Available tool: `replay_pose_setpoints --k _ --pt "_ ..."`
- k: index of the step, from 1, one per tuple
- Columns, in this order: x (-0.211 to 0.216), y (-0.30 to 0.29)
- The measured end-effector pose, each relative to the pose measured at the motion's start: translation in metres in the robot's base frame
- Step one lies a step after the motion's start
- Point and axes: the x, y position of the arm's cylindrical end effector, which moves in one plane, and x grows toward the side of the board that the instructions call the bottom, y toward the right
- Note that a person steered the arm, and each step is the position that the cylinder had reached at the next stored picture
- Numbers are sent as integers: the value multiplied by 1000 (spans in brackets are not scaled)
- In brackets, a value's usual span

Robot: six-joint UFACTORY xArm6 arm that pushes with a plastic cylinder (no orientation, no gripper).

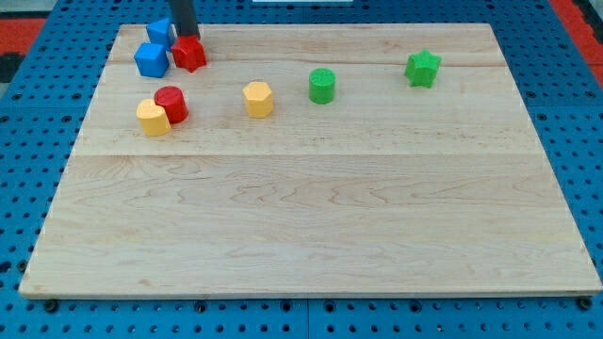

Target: Separate the red blocks

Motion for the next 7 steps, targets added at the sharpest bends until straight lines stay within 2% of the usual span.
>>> replay_pose_setpoints --k 1,2,3,4,5,7 --pt "38 10" --pt "51 21" --pt "61 55" --pt "79 54" --pt "87 28" --pt "75 20"
